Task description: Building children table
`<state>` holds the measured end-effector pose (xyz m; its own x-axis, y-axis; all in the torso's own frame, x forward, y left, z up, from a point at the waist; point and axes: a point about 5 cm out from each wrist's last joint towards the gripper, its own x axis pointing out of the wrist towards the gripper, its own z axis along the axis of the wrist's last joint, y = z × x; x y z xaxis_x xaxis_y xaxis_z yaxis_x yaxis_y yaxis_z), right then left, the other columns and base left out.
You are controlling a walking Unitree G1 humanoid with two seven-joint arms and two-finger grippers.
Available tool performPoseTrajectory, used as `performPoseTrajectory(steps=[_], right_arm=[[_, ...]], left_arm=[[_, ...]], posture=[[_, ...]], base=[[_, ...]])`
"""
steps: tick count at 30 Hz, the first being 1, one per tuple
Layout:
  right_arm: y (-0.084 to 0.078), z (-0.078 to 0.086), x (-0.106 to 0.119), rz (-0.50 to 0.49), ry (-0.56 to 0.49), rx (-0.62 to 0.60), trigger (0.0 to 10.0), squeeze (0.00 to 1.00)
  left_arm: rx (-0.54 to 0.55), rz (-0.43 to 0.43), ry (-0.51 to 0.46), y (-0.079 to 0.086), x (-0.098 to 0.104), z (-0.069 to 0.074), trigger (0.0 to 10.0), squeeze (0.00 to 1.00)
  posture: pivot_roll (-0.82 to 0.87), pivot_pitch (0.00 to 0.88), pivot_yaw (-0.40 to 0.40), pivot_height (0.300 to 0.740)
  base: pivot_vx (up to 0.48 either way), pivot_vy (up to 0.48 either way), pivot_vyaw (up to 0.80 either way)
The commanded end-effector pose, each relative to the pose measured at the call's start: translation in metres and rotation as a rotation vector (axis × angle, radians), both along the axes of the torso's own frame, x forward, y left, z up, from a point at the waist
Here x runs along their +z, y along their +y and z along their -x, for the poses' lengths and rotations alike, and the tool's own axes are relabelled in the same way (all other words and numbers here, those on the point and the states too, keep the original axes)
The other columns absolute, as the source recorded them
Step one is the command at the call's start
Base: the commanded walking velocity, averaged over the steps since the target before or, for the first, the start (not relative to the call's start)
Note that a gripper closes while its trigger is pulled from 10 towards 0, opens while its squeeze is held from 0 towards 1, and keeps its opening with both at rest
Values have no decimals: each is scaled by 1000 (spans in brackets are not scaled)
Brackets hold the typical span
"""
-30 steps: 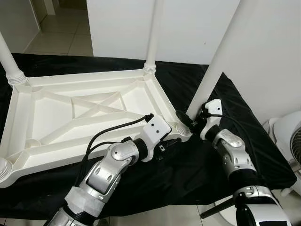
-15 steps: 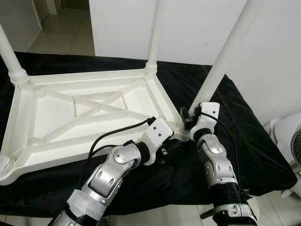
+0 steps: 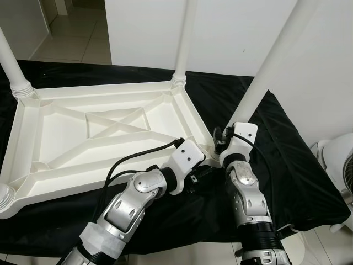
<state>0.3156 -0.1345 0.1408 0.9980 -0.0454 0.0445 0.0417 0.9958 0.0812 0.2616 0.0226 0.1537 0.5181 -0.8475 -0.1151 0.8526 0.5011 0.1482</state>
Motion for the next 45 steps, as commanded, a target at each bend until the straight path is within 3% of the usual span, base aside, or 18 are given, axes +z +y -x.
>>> performPoseTrajectory(steps=[1,12,13,15,17,24,34,35,36,37,38,39,45], right_arm=[[-4,1,-3,33,-17,34,10000,1000],[-18,-2,-8,101,-34,210,10000,1000],[-16,-3,-11,99,-18,300,10000,0],[-13,-2,-13,110,-5,463,10000,0],[-15,-2,-12,137,-25,530,10000,0],[-23,-16,-8,161,-32,636,10000,0],[-30,-28,-12,235,12,684,10000,0],[-31,-29,-15,242,28,694,4706,0],[-33,-29,-17,244,37,704,4706,0],[-35,-28,-21,244,53,718,1608,0],[-35,-28,-21,244,53,718,1608,0],[-37,-27,-25,244,71,728,0,0],[-40,-22,-33,233,84,747,0,0]], left_arm=[[-32,-9,10,-2,-2,3,10000,0],[-26,-10,4,-2,-1,1,10000,0],[-22,-6,2,-2,0,0,10000,0],[-14,-6,-1,-1,1,-2,10000,0],[-12,-6,-3,-1,1,-2,10000,0],[-8,-18,-11,2,2,-5,10000,0],[-13,-26,-17,4,4,-6,10000,0],[-15,-26,-17,3,4,-6,10000,0],[-16,-27,-17,3,4,-6,10000,0],[-18,-26,-17,3,4,-6,10000,0],[-18,-26,-17,3,4,-6,10000,0],[-19,-25,-17,3,4,-6,10000,0],[-22,-21,-15,2,4,-5,10000,0]], posture=[[120,0,-107,740],[124,0,-114,740],[125,0,-111,740],[124,0,-108,740],[124,0,-108,740],[139,0,-89,740],[137,0,-78,740],[137,0,-78,740],[137,0,-78,740],[138,0,-78,740],[138,0,-78,740],[137,0,-78,740],[132,0,-77,740]], base=[[0,0,0],[0,0,0],[0,0,0],[0,0,0],[0,0,0],[0,0,0],[0,0,0],[0,0,0],[0,0,0],[0,0,0],[0,0,0],[0,0,0],[0,0,0]])
